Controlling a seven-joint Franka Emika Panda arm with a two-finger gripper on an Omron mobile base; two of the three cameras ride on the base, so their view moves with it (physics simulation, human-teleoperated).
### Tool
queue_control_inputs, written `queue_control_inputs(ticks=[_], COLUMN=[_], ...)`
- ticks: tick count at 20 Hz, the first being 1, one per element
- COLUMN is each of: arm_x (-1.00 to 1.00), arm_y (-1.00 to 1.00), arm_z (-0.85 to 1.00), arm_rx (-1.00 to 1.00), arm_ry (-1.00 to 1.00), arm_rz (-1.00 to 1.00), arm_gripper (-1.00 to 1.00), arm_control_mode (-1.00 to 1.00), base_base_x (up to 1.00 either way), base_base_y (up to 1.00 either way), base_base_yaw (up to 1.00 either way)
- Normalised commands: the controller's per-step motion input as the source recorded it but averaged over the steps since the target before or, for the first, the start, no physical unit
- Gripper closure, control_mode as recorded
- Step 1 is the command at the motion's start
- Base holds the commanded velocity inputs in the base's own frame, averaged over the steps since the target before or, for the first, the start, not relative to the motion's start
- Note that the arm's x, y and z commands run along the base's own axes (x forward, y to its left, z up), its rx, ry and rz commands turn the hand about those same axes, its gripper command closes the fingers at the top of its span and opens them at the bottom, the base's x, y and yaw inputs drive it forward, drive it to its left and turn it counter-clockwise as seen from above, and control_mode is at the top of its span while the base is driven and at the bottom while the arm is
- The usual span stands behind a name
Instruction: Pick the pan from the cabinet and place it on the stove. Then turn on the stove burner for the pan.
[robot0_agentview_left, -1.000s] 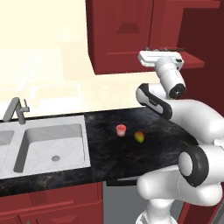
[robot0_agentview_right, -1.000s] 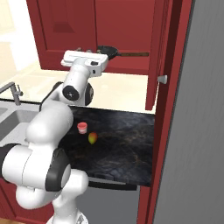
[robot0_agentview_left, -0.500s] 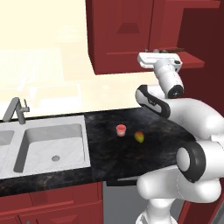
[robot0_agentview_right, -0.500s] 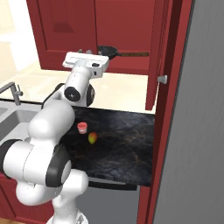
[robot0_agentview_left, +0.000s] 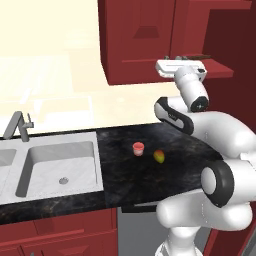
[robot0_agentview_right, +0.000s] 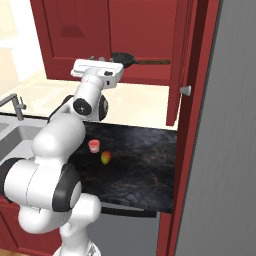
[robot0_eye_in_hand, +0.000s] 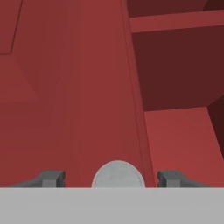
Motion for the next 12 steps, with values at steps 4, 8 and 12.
queue_control_inputs(ticks=[4, 8, 12], arm_x=[0.19, 0.03, 0.0], arm_y=[0.06, 0.02, 0.0], arm_z=[0.0, 0.0, 0.0], arm_rx=[0.0, 0.0, 0.0], arm_ry=[0.01, 0.02, 0.0], arm_rz=[0.01, 0.0, 0.0], arm_gripper=[1.0, 1.0, 1.0], arm_control_mode=[-1.0, -1.0, -1.0], base_base_x=[0.0, 0.0, 0.0], base_base_y=[0.0, 0.0, 0.0], base_base_yaw=[0.0, 0.0, 0.0])
